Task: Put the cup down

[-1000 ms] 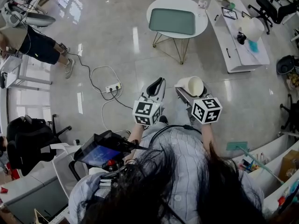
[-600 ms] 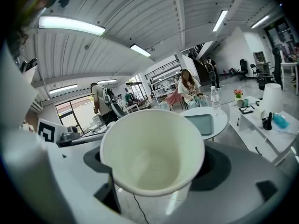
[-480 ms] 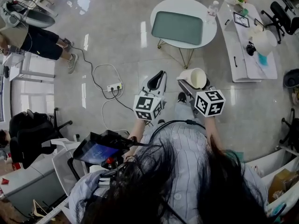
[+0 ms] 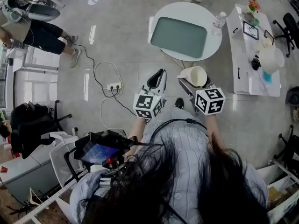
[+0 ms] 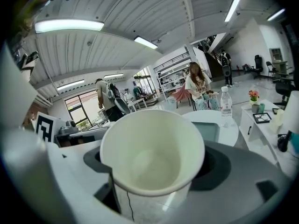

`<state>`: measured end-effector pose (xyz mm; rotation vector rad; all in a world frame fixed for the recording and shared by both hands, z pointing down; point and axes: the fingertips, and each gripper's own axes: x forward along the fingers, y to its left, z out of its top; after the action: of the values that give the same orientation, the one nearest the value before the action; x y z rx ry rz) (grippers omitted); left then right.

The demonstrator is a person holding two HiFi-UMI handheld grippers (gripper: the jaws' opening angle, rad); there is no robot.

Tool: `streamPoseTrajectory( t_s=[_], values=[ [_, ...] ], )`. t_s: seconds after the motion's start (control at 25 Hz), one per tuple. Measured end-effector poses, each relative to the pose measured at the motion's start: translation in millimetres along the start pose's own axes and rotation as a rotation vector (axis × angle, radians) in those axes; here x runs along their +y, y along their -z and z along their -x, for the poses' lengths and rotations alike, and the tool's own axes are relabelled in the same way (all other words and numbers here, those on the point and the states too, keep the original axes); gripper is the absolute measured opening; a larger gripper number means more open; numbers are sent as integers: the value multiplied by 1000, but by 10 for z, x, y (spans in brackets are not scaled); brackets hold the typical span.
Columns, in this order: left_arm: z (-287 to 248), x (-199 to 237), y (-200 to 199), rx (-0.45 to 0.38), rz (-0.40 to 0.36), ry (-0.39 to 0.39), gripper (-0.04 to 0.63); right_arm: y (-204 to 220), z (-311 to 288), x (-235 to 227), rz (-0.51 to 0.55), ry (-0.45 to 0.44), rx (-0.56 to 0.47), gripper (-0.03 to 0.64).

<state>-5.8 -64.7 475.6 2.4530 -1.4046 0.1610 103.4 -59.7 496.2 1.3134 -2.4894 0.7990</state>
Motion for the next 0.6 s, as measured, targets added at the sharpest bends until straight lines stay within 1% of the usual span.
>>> streamPoseTrajectory(
  t_s=[0.12, 0.24, 0.4, 0.6],
  values=[
    [-167, 10, -60, -8, -2, -19, 44, -78, -85, -139, 5, -20, 4, 433],
    [-316, 1, -92, -8, -8, -20, 43, -126, -156, -244, 4, -30, 7, 433],
    [-443, -25, -115, 10, -24, -13, 44, -153, -178, -329, -12, -29, 10, 433],
    [-554, -15, -216, 4, -33, -10, 44, -182, -202, -476, -36, -11, 10, 433]
  ],
)
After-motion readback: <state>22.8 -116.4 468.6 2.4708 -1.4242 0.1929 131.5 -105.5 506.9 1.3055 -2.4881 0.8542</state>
